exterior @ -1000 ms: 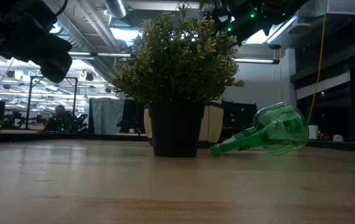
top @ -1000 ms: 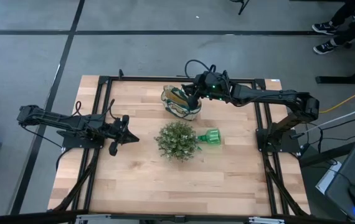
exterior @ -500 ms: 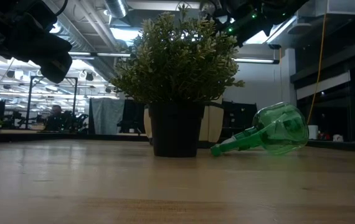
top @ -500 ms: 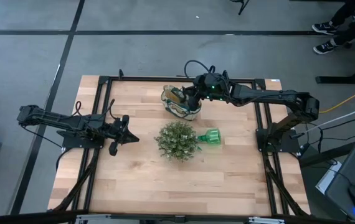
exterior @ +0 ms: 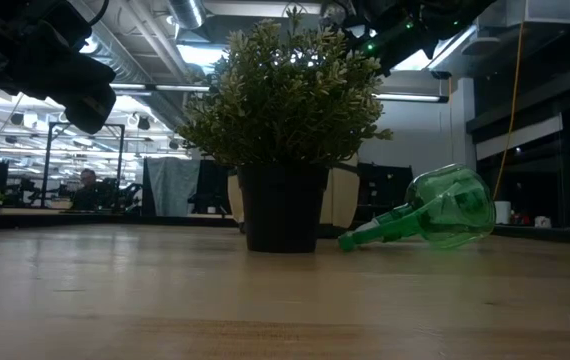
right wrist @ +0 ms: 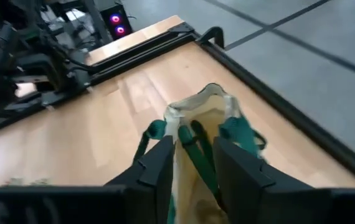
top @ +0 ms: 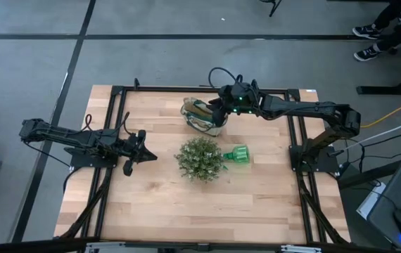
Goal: Pick & Place Garden tools in Gardening bag
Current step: Put the green spray bottle into the green gardening bag
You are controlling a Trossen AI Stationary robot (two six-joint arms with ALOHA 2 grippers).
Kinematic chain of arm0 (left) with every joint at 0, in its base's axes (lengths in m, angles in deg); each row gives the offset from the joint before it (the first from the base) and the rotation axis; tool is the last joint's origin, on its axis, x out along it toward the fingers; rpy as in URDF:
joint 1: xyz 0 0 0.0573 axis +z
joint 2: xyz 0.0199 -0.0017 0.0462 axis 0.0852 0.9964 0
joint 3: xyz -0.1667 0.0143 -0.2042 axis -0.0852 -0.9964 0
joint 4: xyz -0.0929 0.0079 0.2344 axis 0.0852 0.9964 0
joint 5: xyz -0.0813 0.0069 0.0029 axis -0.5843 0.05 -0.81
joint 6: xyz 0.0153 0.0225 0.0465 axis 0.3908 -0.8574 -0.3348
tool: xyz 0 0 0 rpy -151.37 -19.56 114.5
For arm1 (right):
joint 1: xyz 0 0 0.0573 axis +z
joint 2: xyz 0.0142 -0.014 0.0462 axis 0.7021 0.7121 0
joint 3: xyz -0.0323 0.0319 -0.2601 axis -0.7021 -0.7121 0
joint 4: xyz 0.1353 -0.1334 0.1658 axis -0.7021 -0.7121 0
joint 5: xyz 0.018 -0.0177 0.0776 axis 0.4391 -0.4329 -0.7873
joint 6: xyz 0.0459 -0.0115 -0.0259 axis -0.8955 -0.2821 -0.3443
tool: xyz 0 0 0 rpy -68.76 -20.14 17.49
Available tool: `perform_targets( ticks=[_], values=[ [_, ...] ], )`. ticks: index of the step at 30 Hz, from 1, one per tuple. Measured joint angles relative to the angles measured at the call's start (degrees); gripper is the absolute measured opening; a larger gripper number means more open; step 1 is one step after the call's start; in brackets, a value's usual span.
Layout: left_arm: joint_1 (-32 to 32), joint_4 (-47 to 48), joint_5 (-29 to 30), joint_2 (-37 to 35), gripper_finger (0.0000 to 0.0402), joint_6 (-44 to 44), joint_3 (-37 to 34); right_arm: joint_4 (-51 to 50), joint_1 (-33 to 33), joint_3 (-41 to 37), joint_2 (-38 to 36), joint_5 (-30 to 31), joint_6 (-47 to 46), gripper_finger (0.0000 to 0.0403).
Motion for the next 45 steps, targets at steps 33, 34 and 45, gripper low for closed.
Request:
perform_targets(
  ticks=[33,34,45],
  values=[
    [0.0,-0.01,-0.02,0.0,0.001,0.0,-0.02,-38.35,2.47,-0.04,-1.68,-36.43,0.3,0.0119],
    [-0.02,-0.01,0.0,-0.01,0.001,0.0,-0.01,-39.83,2.78,-0.04,-1.68,-36.26,0.89,0.0119],
    [0.0,0.0,0.0,-0.02,0.001,0.0,-0.02,-42.78,7.3,-0.03,-1.68,-29.46,11.21,0.0119]
  ],
)
